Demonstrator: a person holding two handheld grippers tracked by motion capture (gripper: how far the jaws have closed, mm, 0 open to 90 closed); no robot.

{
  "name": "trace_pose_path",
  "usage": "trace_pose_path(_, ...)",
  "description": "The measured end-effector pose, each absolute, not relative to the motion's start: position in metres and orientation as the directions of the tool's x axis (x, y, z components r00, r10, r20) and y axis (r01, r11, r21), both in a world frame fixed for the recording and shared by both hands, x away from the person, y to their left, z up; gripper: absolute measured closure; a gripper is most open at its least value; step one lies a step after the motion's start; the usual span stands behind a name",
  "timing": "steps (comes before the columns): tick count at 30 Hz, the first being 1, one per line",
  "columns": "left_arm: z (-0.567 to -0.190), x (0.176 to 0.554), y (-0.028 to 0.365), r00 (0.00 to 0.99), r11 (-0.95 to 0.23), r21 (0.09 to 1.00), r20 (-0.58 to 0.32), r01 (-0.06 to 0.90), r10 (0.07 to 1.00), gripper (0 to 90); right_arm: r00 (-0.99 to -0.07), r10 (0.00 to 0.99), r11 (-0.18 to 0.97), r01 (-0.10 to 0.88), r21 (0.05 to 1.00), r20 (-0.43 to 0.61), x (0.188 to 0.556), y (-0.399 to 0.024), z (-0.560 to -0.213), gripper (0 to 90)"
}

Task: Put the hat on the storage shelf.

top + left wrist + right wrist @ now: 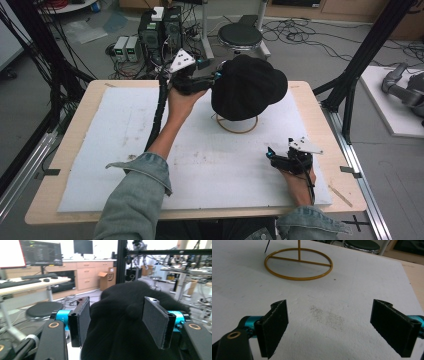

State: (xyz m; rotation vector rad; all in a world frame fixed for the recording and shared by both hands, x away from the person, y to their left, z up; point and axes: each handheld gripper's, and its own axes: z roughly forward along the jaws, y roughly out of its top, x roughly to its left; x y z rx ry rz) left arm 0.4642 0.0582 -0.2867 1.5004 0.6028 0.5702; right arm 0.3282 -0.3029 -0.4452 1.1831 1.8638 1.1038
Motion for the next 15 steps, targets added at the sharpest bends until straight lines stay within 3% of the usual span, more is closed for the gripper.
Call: trace_pose_path(15,-0.307,0.434,0.148,0.643,-0.038,0.997,-0.011,0.062,0.765,36.7,-0.366,0.926,0.237,0.365,0.9,-0.096,0.329,-0.303,-0.445,14.5)
